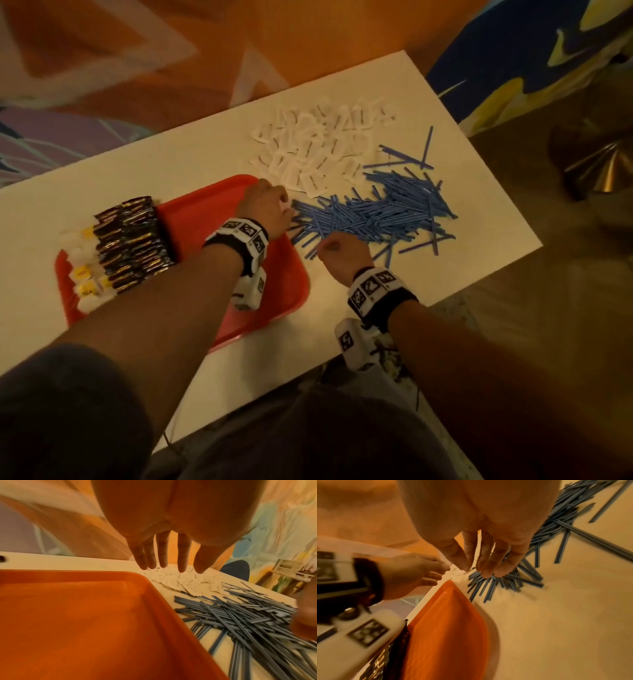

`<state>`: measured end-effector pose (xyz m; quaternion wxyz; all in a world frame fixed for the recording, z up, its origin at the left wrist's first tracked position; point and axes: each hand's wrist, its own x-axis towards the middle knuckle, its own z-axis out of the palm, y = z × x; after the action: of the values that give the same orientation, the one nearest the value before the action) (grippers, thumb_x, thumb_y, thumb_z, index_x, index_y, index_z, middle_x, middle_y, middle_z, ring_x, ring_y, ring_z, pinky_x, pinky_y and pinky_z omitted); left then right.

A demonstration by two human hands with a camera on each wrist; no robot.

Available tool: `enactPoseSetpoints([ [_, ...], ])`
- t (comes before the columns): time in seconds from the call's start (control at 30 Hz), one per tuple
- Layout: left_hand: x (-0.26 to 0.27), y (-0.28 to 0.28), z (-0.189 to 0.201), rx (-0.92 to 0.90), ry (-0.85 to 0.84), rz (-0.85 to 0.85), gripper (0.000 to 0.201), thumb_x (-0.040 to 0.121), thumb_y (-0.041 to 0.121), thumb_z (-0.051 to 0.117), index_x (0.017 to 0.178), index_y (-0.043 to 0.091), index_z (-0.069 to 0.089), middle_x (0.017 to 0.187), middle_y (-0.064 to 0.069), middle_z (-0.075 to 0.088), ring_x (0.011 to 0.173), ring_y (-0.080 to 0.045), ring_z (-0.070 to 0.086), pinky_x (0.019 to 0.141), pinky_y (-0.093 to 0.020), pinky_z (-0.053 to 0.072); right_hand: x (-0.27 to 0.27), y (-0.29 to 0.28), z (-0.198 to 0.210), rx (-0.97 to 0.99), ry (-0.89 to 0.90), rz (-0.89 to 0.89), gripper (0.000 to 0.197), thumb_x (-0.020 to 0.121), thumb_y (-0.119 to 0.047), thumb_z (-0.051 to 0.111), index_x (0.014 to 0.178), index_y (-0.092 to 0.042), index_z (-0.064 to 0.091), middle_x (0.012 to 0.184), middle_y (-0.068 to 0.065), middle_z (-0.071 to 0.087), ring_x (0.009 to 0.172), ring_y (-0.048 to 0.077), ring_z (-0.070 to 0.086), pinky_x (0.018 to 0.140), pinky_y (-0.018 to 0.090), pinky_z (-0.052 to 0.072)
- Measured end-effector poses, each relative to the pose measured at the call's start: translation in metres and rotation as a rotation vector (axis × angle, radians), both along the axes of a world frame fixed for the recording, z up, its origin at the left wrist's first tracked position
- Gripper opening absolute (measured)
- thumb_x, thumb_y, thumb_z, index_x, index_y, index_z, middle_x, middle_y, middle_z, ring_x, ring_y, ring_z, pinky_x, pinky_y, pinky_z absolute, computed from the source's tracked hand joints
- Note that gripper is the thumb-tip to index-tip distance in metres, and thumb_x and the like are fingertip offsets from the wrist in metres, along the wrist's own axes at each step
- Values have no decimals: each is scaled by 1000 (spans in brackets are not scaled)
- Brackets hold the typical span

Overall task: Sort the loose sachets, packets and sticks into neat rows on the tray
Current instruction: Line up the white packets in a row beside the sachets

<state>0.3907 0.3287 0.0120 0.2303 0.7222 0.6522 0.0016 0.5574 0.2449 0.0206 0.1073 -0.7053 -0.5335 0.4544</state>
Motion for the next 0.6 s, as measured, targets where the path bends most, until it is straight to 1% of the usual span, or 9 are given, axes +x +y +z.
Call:
enactPoseSetpoints([
  [0.07,22,27,-6,-31,8,29,49,93,35,62,134,10,51,137,-18,45,125,-38,44,103,-42,40,14,13,-4,-20,49,-6,13,94,-18,55,90,-20,68,91,-1,67,91,19,63,90,35,51],
  [0.1,31,40,-9,-53,10,67,58,92,38,62,140,9,45,142,-20,41,129,-40,41,106,-45,38,21,19,-6,-29,67,-8,14,95,-18,54,90,-20,67,89,-2,66,85,16,61,88,33,52],
  [0.17,46,65,-16,-107,21,162,78,90,47,65,148,7,32,150,-21,32,137,-42,32,110,-49,35,34,29,-10,-37,80,4,17,97,-17,52,94,-18,69,94,-3,66,80,8,55,77,18,48],
  [0.2,52,75,-20,-139,41,200,86,88,51,66,151,7,27,153,-20,29,139,-42,29,111,-51,33,39,34,-12,-37,87,12,17,97,-16,52,95,-18,70,98,-3,66,83,8,56,74,14,45],
  [0.27,58,90,-28,-192,104,239,100,84,55,69,154,7,17,155,-20,26,142,-42,26,112,-53,32,48,41,-16,-31,104,22,16,96,-15,54,96,-20,69,102,-5,65,89,9,57,77,16,43],
  [0.33,62,96,-35,-206,160,257,107,82,55,72,156,8,10,156,-20,25,142,-42,26,112,-54,31,54,47,-21,-31,115,25,15,95,-16,56,98,-19,70,99,-8,64,85,6,54,71,11,41],
  [0.4,63,98,-42,-181,193,273,105,82,52,73,155,8,11,155,-20,28,141,-42,27,111,-54,30,56,53,-24,-43,135,11,13,94,-19,58,96,-21,71,96,-9,64,85,5,55,69,8,41],
  [0.47,65,97,-47,-168,191,290,97,83,48,73,153,7,19,153,-19,31,140,-40,28,110,-54,31,58,58,-26,-55,163,-15,12,93,-19,59,93,-23,70,99,-6,67,88,7,57,78,17,47],
  [0.6,70,94,-51,-166,165,267,63,88,36,67,137,5,41,142,-20,42,134,-39,35,106,-52,37,56,64,-28,-77,213,-27,10,94,-19,61,90,-24,69,99,-6,69,88,5,58,78,18,43],
])
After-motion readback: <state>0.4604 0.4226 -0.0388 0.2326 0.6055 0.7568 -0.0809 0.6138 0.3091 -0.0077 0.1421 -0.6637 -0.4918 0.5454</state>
